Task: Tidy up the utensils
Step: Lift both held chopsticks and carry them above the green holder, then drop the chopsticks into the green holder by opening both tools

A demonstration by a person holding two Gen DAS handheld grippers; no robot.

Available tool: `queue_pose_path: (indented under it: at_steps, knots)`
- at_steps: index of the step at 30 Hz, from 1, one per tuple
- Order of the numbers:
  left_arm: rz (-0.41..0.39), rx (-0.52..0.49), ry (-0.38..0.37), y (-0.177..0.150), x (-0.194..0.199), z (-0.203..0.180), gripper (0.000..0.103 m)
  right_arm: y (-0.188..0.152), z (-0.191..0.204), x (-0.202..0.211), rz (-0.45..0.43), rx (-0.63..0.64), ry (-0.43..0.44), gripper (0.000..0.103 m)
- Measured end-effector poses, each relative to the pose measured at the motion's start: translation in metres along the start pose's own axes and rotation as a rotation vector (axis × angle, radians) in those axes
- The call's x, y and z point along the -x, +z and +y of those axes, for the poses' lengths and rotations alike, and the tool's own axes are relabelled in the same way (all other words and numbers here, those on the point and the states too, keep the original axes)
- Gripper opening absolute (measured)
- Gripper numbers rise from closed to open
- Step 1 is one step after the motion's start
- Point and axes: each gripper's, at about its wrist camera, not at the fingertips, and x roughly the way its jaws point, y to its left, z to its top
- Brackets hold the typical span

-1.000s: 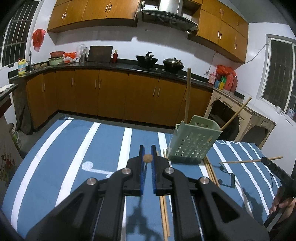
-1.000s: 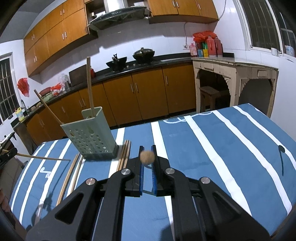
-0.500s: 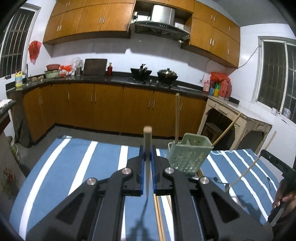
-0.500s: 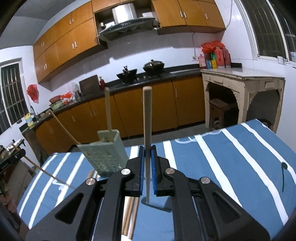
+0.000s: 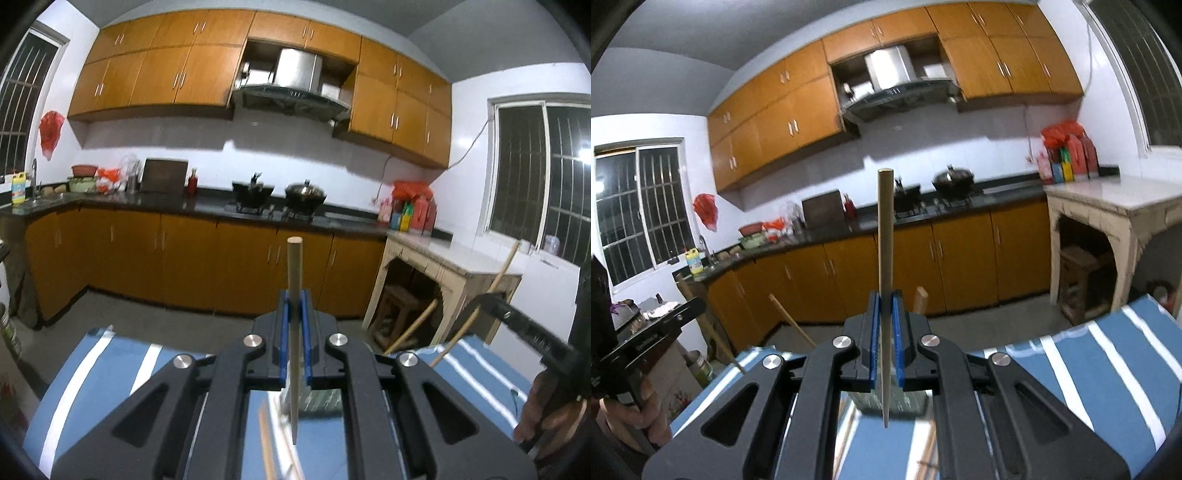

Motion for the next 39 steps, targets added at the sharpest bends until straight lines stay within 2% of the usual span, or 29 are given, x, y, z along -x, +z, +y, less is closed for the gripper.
queue_pose_path:
  at_steps: [5, 11, 15, 23, 39]
  knots:
    - [-0.071, 0.006, -0.007, 0.025, -0.022, -0.022, 0.008, 0.011, 0.015, -0.021, -0.049, 0.02, -0.008, 0.008]
    - [-0.144, 0.01, 0.019, 0.045, -0.051, -0.036, 0.008, 0.022, 0.021, -0.05, -0.114, 0.044, -0.036, 0.008]
    - [-0.154, 0.005, 0.041, 0.045, -0.074, -0.039, 0.008, 0.013, 0.019, -0.066, -0.089, 0.05, -0.053, 0.008]
    - [-0.104, 0.017, 0.066, 0.027, -0.111, -0.035, 0.008, -0.013, 0.01, -0.093, 0.015, 0.045, -0.076, 0.008]
    - [0.06, 0.024, 0.102, -0.002, -0.14, -0.018, 0.01, -0.028, -0.003, -0.113, 0.149, -0.014, -0.105, 0.009]
